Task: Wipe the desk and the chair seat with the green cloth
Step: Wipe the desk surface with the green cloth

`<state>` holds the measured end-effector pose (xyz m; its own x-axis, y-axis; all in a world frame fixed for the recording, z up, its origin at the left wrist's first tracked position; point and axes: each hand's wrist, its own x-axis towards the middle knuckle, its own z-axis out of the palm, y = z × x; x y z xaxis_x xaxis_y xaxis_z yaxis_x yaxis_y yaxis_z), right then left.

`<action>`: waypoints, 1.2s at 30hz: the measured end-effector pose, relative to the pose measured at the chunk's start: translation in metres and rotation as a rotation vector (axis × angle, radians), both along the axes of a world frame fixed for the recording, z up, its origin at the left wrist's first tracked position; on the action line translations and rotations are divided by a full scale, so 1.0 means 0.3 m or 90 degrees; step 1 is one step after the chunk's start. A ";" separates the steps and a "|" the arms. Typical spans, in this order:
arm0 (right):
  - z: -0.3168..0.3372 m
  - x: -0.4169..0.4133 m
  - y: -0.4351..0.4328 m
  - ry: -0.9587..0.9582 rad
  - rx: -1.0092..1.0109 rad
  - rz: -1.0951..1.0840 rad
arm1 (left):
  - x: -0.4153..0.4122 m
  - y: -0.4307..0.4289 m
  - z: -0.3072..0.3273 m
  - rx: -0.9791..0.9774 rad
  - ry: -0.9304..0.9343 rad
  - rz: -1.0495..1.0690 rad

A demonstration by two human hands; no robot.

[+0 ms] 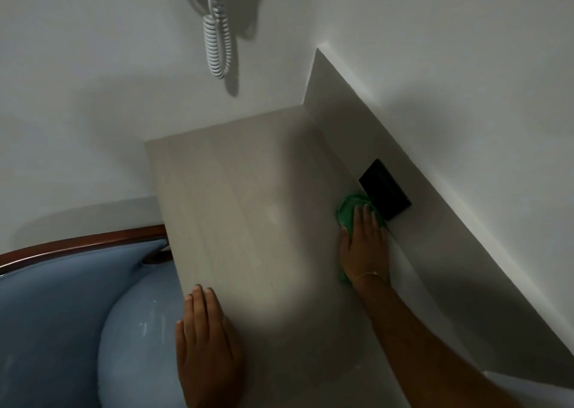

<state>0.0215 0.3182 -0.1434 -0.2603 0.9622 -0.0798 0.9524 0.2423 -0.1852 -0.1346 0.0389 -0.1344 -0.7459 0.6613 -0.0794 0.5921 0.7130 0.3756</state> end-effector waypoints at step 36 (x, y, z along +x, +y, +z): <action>-0.009 -0.704 -0.038 0.012 0.006 0.526 | -0.031 -0.038 -0.120 -0.046 0.020 -0.001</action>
